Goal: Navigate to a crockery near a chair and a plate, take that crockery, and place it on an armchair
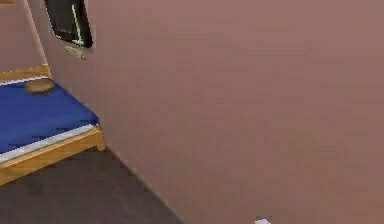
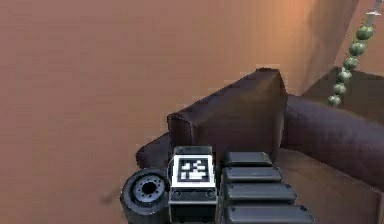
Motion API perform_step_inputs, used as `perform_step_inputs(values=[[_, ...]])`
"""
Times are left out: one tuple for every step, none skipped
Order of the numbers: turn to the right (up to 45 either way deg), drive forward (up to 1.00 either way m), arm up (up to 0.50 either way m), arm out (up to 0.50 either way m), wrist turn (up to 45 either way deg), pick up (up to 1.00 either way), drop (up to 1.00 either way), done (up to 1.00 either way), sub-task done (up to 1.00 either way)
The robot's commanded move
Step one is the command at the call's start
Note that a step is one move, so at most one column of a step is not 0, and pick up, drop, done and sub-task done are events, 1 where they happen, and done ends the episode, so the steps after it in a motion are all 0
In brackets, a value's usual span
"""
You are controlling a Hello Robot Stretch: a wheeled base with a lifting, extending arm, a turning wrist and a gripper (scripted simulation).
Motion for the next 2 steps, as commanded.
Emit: perform_step_inputs(values=[[39.0, 0.0, 0.0, 0.0, 0.0, 0.0, 0.0, 0.0, 0.0], [0.0, 0.0, 0.0, 0.48, 0.0, 0.0, 0.0, 0.0, 0.0]])
